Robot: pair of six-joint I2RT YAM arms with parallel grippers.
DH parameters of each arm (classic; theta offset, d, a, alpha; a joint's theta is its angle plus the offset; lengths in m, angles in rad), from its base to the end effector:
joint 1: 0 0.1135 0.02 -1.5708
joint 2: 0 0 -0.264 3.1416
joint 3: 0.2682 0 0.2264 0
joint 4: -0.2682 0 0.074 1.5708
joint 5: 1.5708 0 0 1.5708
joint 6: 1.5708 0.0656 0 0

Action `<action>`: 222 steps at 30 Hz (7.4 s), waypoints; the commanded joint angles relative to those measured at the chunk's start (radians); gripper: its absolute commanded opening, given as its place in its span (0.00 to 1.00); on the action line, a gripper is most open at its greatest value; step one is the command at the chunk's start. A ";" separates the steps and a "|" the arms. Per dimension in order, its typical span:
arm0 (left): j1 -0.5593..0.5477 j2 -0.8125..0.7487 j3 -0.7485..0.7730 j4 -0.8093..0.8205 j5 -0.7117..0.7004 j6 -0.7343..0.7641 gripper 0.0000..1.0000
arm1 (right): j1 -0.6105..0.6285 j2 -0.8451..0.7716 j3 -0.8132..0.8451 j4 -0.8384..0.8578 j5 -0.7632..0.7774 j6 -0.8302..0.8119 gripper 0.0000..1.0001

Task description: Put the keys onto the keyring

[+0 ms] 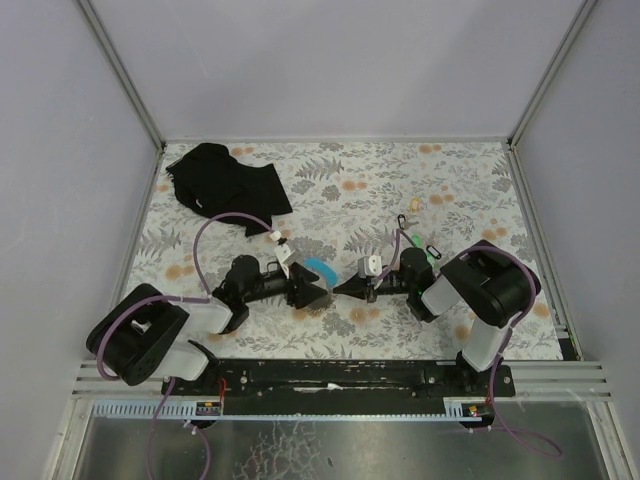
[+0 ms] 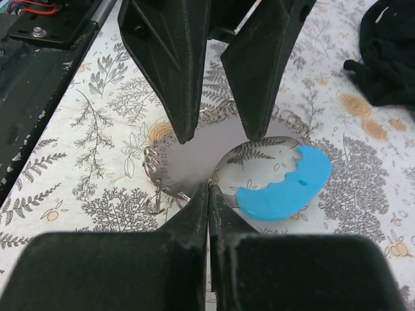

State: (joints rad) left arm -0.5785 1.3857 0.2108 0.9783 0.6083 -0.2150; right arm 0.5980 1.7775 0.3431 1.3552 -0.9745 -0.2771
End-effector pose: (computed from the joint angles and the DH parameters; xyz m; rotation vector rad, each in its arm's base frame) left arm 0.1774 -0.1606 0.1697 0.7850 1.6946 -1.0970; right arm 0.1957 0.1990 0.1550 -1.3395 1.0789 1.0361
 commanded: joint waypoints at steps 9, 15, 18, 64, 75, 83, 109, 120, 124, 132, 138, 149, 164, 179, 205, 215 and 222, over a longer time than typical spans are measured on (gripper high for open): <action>0.005 -0.055 0.111 -0.115 0.082 0.153 0.59 | -0.035 0.012 0.032 0.152 -0.111 0.009 0.00; 0.005 -0.003 0.010 0.192 0.063 0.069 0.51 | -0.035 -0.053 0.045 -0.010 -0.108 -0.079 0.00; 0.009 -0.020 0.062 0.004 0.127 0.206 0.54 | -0.035 -0.096 0.066 -0.157 -0.102 -0.168 0.00; -0.043 0.130 0.171 -0.050 0.193 0.339 0.07 | -0.035 -0.139 0.073 -0.143 -0.166 -0.143 0.00; -0.048 0.077 0.188 -0.201 0.138 0.376 0.00 | -0.035 -0.120 0.020 -0.055 -0.058 -0.062 0.10; -0.088 0.076 0.216 -0.318 0.018 0.366 0.00 | -0.035 -0.069 -0.110 0.335 0.135 0.254 0.32; -0.272 0.272 0.471 -0.741 -0.424 0.397 0.00 | -0.035 -0.472 -0.123 -0.422 0.881 0.420 0.50; -0.277 0.227 0.412 -0.623 -0.440 0.381 0.00 | -0.036 -0.480 0.070 -0.824 0.926 0.490 0.66; -0.278 0.184 0.367 -0.560 -0.412 0.395 0.00 | -0.037 -0.466 0.089 -0.837 0.868 0.472 0.67; -0.277 0.155 0.325 -0.502 -0.397 0.390 0.00 | -0.036 -0.410 0.119 -0.847 0.728 0.421 0.67; -0.276 0.115 0.289 -0.463 -0.394 0.401 0.00 | -0.036 -0.374 0.129 -0.833 0.649 0.411 0.67; -0.274 0.073 0.247 -0.425 -0.384 0.419 0.00 | -0.035 -0.314 0.135 -0.784 0.573 0.428 0.66; -0.271 0.191 0.246 -0.292 -0.316 0.387 0.00 | -0.035 -0.379 0.103 -0.777 0.680 0.429 0.65; -0.232 0.120 0.185 -0.217 -0.260 0.360 0.00 | -0.036 -0.524 0.194 -1.083 0.899 0.489 0.68; -0.136 -0.126 0.147 -0.348 -0.217 0.381 0.00 | -0.235 -0.284 0.449 -1.365 1.217 0.618 0.45; -0.137 -0.112 0.159 -0.357 -0.209 0.388 0.00 | -0.276 -0.205 0.469 -1.352 1.244 0.660 0.36; -0.137 -0.098 0.171 -0.368 -0.204 0.389 0.00 | -0.284 -0.160 0.476 -1.331 1.216 0.671 0.28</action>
State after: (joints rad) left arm -0.7197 1.2808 0.3653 0.5938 0.3878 0.1547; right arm 0.3195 1.6043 0.7715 -0.0101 0.2428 0.3717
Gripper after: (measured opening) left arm 0.008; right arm 0.306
